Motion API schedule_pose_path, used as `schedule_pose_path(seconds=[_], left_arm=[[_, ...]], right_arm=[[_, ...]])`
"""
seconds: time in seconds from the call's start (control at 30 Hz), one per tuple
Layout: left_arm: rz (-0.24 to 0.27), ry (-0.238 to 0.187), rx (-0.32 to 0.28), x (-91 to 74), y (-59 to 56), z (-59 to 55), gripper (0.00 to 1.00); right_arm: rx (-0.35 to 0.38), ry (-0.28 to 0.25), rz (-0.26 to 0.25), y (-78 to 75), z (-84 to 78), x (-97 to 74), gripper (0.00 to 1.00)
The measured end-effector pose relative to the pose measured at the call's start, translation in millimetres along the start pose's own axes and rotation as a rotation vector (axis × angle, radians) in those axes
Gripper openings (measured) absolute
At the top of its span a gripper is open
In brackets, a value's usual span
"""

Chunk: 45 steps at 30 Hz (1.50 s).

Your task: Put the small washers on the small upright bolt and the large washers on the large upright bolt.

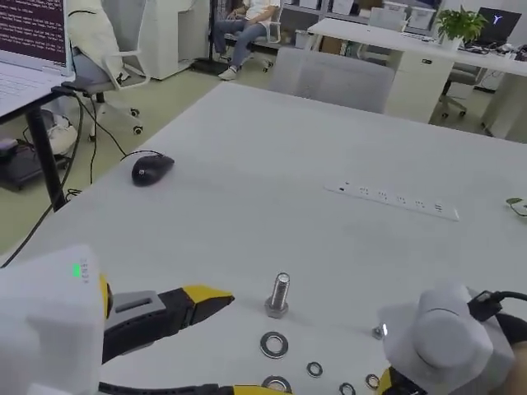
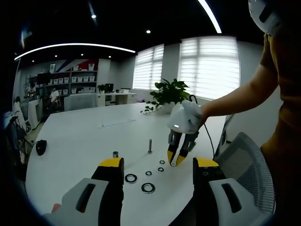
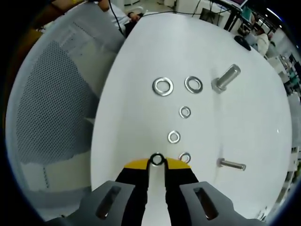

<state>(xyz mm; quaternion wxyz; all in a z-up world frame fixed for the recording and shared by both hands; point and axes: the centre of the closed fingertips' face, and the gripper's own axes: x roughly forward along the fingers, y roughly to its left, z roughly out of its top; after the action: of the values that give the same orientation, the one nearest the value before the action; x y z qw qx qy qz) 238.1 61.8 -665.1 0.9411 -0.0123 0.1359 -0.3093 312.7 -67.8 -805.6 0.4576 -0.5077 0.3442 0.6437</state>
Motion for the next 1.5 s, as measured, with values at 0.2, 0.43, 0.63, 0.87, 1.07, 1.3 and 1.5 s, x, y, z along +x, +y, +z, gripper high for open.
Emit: schedule_pose_path(seconds=[0.2, 0.43, 0.63, 0.87, 1.07, 1.3, 1.5], left_arm=[[-0.008, 0.000, 0.004, 2.6, -3.5, 0.8, 0.58], [-0.016, 0.004, 0.010, 3.7, -7.0, 2.2, 0.58], [-0.017, 0.008, 0.009, 5.4, -7.9, 1.6, 0.58], [-0.015, 0.007, 0.005, 5.9, -8.8, 1.1, 0.58], [-0.005, 0.008, -0.004, 5.5, -6.8, -0.2, 0.58], [0.003, 0.015, -0.009, 6.0, -5.6, -2.5, 0.58], [0.008, 0.013, -0.013, 6.9, -5.4, -2.0, 0.58]], right_arm=[[0.026, -0.017, -0.027, -15.1, -7.9, -21.1, 0.12], [0.068, -0.016, -0.092, -49.6, -24.0, -48.6, 0.12], [0.069, -0.011, -0.130, -78.9, -23.8, -65.5, 0.12], [0.042, -0.010, -0.138, -94.5, -10.2, -66.5, 0.12], [0.038, -0.001, -0.131, -101.8, -8.6, -57.2, 0.12], [0.039, 0.002, -0.115, -104.3, -8.2, -50.3, 0.12], [0.034, 0.003, -0.108, -105.5, -7.6, -46.9, 0.12]])
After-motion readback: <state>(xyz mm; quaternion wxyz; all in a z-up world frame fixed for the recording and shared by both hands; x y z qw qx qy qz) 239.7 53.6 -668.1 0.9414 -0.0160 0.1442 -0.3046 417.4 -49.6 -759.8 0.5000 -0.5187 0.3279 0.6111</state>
